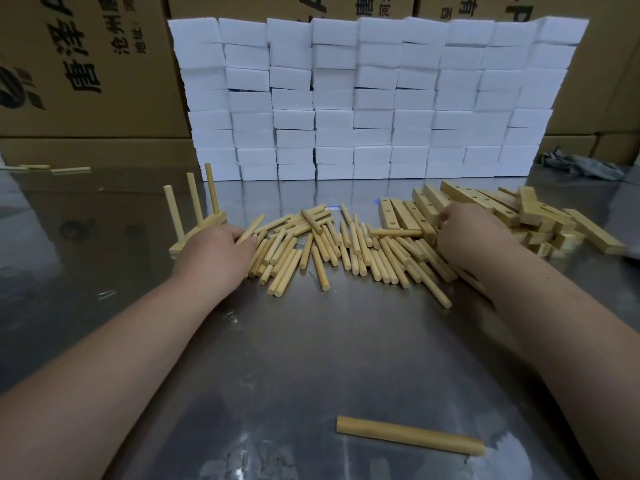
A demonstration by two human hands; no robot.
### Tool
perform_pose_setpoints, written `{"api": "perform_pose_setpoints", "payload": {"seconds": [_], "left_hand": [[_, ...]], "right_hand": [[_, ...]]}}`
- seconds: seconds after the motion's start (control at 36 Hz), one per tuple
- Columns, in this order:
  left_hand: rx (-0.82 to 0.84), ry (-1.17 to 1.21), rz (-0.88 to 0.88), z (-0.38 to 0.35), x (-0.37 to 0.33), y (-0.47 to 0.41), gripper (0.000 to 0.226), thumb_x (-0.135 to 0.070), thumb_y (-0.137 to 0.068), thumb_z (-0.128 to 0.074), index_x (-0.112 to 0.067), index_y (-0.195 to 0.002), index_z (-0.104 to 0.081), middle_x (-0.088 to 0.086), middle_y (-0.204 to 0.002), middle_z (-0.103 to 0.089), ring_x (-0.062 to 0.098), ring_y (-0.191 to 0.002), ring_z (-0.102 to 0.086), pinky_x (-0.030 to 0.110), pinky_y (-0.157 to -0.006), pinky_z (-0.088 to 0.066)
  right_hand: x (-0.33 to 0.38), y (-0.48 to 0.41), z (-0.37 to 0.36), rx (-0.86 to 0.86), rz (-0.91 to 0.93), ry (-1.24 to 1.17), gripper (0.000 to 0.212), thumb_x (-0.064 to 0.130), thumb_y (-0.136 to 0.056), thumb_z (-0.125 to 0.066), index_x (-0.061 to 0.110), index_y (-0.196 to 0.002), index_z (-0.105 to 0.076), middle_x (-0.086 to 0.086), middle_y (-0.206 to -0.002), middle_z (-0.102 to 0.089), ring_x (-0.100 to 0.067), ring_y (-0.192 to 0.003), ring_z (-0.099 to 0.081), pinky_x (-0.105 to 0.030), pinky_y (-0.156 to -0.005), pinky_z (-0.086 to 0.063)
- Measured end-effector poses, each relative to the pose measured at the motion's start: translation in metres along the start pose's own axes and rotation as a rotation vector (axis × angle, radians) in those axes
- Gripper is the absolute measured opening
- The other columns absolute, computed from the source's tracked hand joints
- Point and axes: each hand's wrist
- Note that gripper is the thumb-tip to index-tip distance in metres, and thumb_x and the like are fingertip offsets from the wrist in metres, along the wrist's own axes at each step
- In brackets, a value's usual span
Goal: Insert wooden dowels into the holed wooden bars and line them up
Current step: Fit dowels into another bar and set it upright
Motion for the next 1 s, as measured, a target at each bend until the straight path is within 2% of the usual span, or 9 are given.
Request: {"api": "perform_pose_setpoints", "payload": {"seconds": [0.19,0.33,0.5,0.58,0.67,0.72,0.81,0.89,1.0], "left_hand": [[-0.006,-0.014,-0.004,-0.001,0.000,0.000,0.019,-0.035,-0.093,-0.046,-0.025,-0.085,-0.061,-0.004,-0.066,-0.055,0.006,-0.062,-0.045,0.024,-0.050,-0.029],[0.001,0.002,-0.013,0.000,0.000,0.000,0.020,-0.035,-0.093,-0.046,-0.025,-0.085,-0.061,-0.003,-0.067,-0.057,0.008,-0.064,-0.048,0.023,-0.052,-0.033],[-0.004,0.029,-0.015,0.003,-0.003,0.004,0.019,-0.034,-0.094,-0.045,-0.026,-0.080,-0.057,-0.002,-0.066,-0.058,0.010,-0.063,-0.050,0.024,-0.052,-0.034],[-0.021,0.063,-0.043,0.005,-0.006,0.006,0.029,-0.034,-0.094,-0.044,-0.019,-0.073,-0.057,0.002,-0.064,-0.056,0.016,-0.060,-0.051,0.027,-0.051,-0.034],[-0.027,0.162,-0.117,0.006,-0.011,0.010,0.029,-0.035,-0.095,-0.041,-0.021,-0.075,-0.057,0.002,-0.062,-0.051,0.020,-0.060,-0.048,0.031,-0.053,-0.034],[-0.016,0.214,-0.174,0.006,-0.016,0.016,0.022,-0.037,-0.095,-0.041,-0.032,-0.081,-0.057,0.002,-0.067,-0.057,0.019,-0.063,-0.052,0.030,-0.056,-0.038],[0.010,0.302,-0.253,0.006,-0.024,0.024,0.022,-0.038,-0.093,-0.042,-0.048,-0.077,-0.053,0.001,-0.080,-0.063,0.017,-0.075,-0.057,0.031,-0.063,-0.044],[0.041,0.308,-0.293,0.005,-0.026,0.027,0.022,-0.038,-0.092,-0.043,-0.050,-0.078,-0.055,0.000,-0.075,-0.061,0.016,-0.073,-0.056,0.033,-0.065,-0.046],[0.069,0.325,-0.304,0.004,-0.026,0.028,0.022,-0.039,-0.093,-0.041,-0.044,-0.103,-0.060,-0.001,-0.074,-0.059,0.016,-0.074,-0.055,0.033,-0.066,-0.046]], "right_hand": [[-0.005,0.004,-0.001,0.084,0.078,0.065,0.037,0.007,-0.089,-0.041,0.010,-0.123,-0.053,-0.010,-0.105,-0.054,-0.026,-0.088,-0.051,-0.031,-0.069,-0.042],[-0.006,0.008,-0.002,0.080,0.119,0.107,0.044,0.004,-0.087,-0.043,0.014,-0.128,-0.051,-0.011,-0.126,-0.052,-0.028,-0.103,-0.052,-0.031,-0.070,-0.040],[-0.004,0.004,0.000,-0.021,0.078,0.048,0.030,0.008,-0.090,-0.048,0.012,-0.119,-0.056,-0.011,-0.107,-0.058,-0.025,-0.089,-0.056,-0.032,-0.065,-0.044],[-0.001,0.006,0.005,-0.244,0.061,-0.113,0.032,0.006,-0.090,-0.046,0.008,-0.122,-0.052,-0.013,-0.104,-0.056,-0.025,-0.080,-0.056,-0.031,-0.059,-0.042],[0.005,0.015,0.010,-0.443,0.171,-0.409,0.040,0.014,-0.093,-0.047,0.012,-0.132,-0.046,-0.009,-0.118,-0.056,-0.028,-0.096,-0.057,-0.035,-0.073,-0.044],[0.013,0.024,0.011,-0.464,0.269,-0.587,0.036,0.024,-0.095,-0.046,0.016,-0.130,-0.048,0.002,-0.106,-0.058,-0.021,-0.099,-0.057,-0.035,-0.080,-0.045],[0.022,0.035,0.009,-0.486,0.382,-0.697,0.025,0.026,-0.096,-0.043,0.024,-0.119,-0.053,0.011,-0.091,-0.059,-0.013,-0.083,-0.058,-0.039,-0.077,-0.050],[0.023,0.037,0.010,-0.503,0.348,-0.761,0.041,0.021,-0.096,-0.043,0.022,-0.137,-0.042,0.012,-0.109,-0.057,-0.010,-0.096,-0.057,-0.036,-0.087,-0.048],[0.023,0.037,0.009,-0.473,0.302,-0.931,0.048,0.020,-0.095,-0.042,0.021,-0.142,-0.036,0.017,-0.109,-0.054,0.002,-0.067,-0.055,-0.033,-0.076,-0.053]]}}
Point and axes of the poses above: each hand's wrist, its own y-axis away from the middle knuckle, its own z-axis out of the back of the hand, x = y × z
